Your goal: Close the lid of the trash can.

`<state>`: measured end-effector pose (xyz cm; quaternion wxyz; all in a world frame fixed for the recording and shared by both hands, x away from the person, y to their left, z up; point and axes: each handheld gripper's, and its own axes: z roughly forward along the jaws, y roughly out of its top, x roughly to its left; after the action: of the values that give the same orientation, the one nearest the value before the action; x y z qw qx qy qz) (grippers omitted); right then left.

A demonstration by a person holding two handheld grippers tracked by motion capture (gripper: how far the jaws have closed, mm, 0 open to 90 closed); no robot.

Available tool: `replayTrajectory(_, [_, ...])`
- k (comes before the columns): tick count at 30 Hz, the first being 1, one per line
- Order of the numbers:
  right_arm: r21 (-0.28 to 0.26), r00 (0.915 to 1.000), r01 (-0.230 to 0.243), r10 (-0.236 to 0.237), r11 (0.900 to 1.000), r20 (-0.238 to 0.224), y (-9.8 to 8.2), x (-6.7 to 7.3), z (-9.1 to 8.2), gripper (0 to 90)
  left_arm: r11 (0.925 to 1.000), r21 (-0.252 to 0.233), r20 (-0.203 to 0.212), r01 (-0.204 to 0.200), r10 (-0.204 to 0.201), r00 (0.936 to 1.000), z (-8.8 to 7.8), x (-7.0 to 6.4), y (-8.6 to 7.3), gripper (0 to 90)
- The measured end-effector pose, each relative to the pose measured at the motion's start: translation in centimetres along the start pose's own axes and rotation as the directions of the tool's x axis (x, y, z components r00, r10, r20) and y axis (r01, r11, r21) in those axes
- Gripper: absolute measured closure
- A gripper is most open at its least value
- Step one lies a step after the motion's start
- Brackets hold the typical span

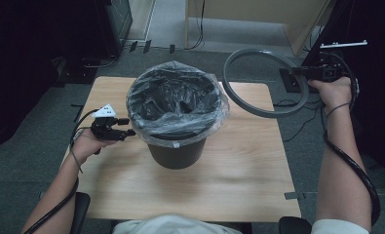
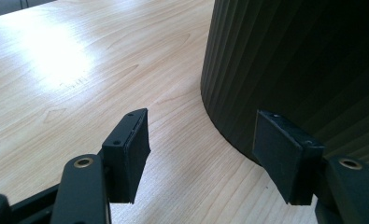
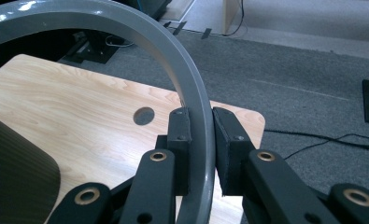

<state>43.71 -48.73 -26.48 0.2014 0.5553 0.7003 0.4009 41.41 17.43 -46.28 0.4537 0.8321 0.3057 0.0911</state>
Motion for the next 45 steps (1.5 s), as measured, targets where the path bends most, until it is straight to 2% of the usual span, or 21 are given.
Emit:
replayTrajectory(6, [0.007,0.9993,0.031,-0.030,1.000,-0.021,1.5,1.7,0.4,79.1,1.0000,0.000,0.000,0.004,-0.004,1.0000,-0.1,0.1,0.0,35.6])
replayTrajectory(13, [0.020,0.9974,0.057,-0.056,0.998,-0.046,2.2,3.4,1.3,79.0,1.0000,-0.003,0.003,0.008,-0.008,1.0000,-0.1,0.1,-0.1,35.6])
replayTrajectory(20, [0.030,0.9954,0.078,-0.077,0.996,-0.058,2.7,4.4,2.1,79.0,1.0000,0.000,0.004,0.007,-0.007,1.0000,-0.1,0.1,-0.1,35.6])
replayTrajectory(27, [0.036,0.9910,0.114,-0.111,0.993,-0.076,3.7,6.1,3.0,78.9,1.0000,-0.002,0.004,0.007,-0.007,1.0000,-0.2,0.0,-0.1,35.6])
replayTrajectory(42, [0.052,0.9829,0.153,-0.146,0.987,-0.113,5.2,9.0,4.8,78.9,1.0000,0.003,0.006,0.008,-0.008,1.0000,-0.2,0.0,-0.1,35.6])
replayTrajectory(45, [0.058,0.9798,0.164,-0.156,0.985,-0.125,5.5,10.0,5.4,78.8,1.0000,0.002,0.006,0.006,-0.006,1.0000,-0.2,0.0,0.0,35.6])
